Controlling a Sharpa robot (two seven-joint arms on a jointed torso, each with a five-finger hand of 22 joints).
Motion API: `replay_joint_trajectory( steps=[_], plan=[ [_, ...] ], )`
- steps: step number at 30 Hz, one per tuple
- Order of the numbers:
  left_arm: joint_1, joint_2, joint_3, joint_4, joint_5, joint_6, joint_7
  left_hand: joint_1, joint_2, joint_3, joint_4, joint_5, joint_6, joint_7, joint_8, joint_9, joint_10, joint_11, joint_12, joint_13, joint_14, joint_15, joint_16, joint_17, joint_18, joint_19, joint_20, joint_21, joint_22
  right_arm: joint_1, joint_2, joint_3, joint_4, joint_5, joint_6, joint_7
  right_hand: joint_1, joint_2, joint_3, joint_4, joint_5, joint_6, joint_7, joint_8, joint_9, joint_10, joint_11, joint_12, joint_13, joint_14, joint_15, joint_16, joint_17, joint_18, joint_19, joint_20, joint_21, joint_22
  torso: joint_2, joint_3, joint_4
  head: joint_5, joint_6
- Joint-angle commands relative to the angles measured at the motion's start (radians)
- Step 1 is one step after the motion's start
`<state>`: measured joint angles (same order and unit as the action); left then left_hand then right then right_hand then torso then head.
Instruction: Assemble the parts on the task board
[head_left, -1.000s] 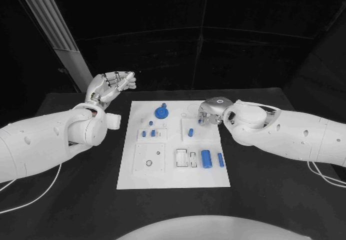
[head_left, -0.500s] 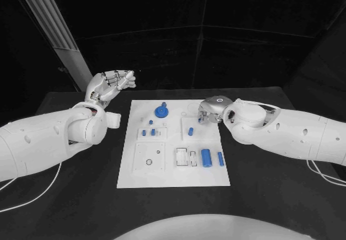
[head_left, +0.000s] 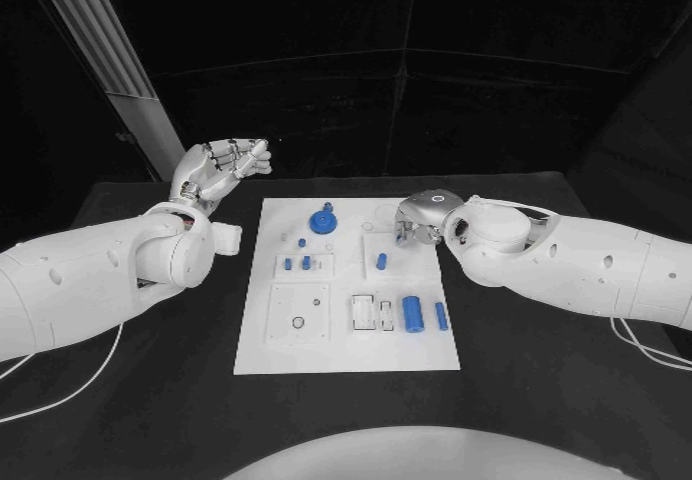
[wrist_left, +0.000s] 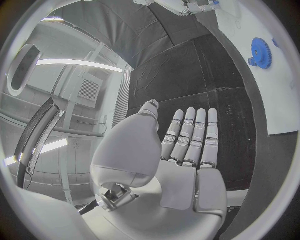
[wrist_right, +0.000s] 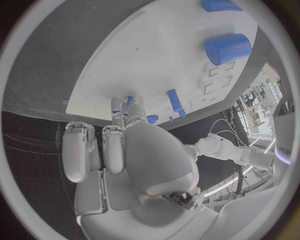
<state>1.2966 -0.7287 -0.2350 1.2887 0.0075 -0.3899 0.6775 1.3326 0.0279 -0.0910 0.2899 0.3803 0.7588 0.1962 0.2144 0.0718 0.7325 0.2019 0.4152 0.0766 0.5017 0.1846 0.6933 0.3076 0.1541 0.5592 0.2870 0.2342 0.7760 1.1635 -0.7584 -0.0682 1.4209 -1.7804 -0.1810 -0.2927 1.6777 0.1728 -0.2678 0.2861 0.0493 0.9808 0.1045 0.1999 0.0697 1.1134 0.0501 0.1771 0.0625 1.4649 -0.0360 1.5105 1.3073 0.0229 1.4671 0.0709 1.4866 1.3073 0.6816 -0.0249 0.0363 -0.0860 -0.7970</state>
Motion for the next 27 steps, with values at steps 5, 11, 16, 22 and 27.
replay_joint_trajectory(
  steps=[5, 11, 16, 22, 27],
  plan=[
    [0.001, 0.0, 0.0, -0.002, 0.001, 0.006, 0.179, 0.004, 0.011, -0.008, 0.001, 0.006, -0.009, 0.042, 0.007, -0.001, -0.008, -0.001, 0.008, -0.001, -0.008, 0.003, 0.008, -0.003, 0.006, 0.008, 0.0, -0.005, -0.002, -0.002, 0.002, -0.002, 0.0, -0.002, 0.03, 0.003, 0.027, 0.007, 0.011, -0.009, -0.002, 0.026, -0.01, -0.002, 0.002, 0.021, -0.008, -0.012, -0.001, 0.08, -0.012, -0.003, 0.128, 0.0, 0.056, -0.008, -0.004, 0.226, 0.0, 0.0009, 0.0004, 0.0, -0.001],
    [0.001, 0.0, 0.0, -0.003, 0.001, 0.006, 0.177, 0.004, 0.011, -0.008, 0.001, 0.006, -0.009, 0.042, 0.007, -0.001, -0.008, -0.001, 0.008, -0.001, -0.008, 0.003, 0.008, -0.003, 0.006, 0.008, 0.0, -0.005, -0.002, -0.002, 0.002, -0.002, 0.002, -0.002, 0.041, 0.003, 0.051, 0.016, 0.023, -0.015, -0.002, 0.061, -0.017, 0.009, 0.007, 0.042, -0.014, -0.017, -0.001, 0.08, -0.017, -0.003, 0.129, 0.001, 0.056, -0.012, -0.004, 0.226, 0.001, 0.0004, 0.0006, -0.002, -0.003],
    [0.001, 0.001, 0.0, -0.005, 0.001, 0.006, 0.176, 0.005, 0.013, -0.009, 0.002, 0.006, -0.01, 0.042, 0.009, -0.001, -0.009, -0.001, 0.011, -0.002, -0.01, 0.003, 0.01, -0.005, 0.006, 0.008, 0.0, -0.006, -0.002, -0.002, 0.002, -0.002, 0.002, -0.002, 0.04, 0.005, 0.06, 0.018, 0.028, -0.015, -0.002, 0.079, -0.022, 0.014, 0.01, 0.057, -0.017, -0.023, -0.001, 0.081, -0.02, -0.003, 0.129, 0.001, 0.055, -0.015, -0.005, 0.225, 0.001, -0.0001, 0.0008, -0.001, -0.003],
    [0.001, 0.001, 0.0, -0.006, 0.001, 0.006, 0.175, 0.006, 0.014, -0.009, 0.001, 0.007, -0.01, 0.042, 0.011, 0.0, -0.01, -0.001, 0.013, -0.002, -0.011, 0.003, 0.011, -0.007, 0.006, 0.008, 0.0, -0.006, -0.003, -0.002, 0.001, -0.002, 0.004, -0.002, 0.014, 0.011, 0.07, 0.019, 0.033, -0.018, -0.002, 0.089, -0.024, 0.015, 0.011, 0.068, -0.019, -0.03, -0.001, 0.081, -0.023, -0.002, 0.13, 0.0, 0.057, -0.018, -0.003, 0.227, 0.0, -0.0002, 0.0009, -0.001, -0.004],
    [0.0, 0.002, 0.0, -0.007, 0.001, 0.006, 0.175, 0.006, 0.014, -0.009, 0.001, 0.007, -0.01, 0.042, 0.011, 0.0, -0.01, -0.001, 0.013, -0.002, -0.011, 0.003, 0.011, -0.007, 0.006, 0.008, 0.0, -0.006, -0.003, -0.003, -0.001, -0.002, 0.006, -0.002, -0.018, 0.016, 0.077, 0.019, 0.038, -0.02, -0.002, 0.095, -0.023, 0.015, 0.011, 0.076, -0.019, -0.035, -0.001, 0.081, -0.023, -0.003, 0.13, 0.0, 0.058, -0.019, -0.001, 0.227, 0.0, 0.0001, 0.0009, 0.0, -0.004]
  ],
)
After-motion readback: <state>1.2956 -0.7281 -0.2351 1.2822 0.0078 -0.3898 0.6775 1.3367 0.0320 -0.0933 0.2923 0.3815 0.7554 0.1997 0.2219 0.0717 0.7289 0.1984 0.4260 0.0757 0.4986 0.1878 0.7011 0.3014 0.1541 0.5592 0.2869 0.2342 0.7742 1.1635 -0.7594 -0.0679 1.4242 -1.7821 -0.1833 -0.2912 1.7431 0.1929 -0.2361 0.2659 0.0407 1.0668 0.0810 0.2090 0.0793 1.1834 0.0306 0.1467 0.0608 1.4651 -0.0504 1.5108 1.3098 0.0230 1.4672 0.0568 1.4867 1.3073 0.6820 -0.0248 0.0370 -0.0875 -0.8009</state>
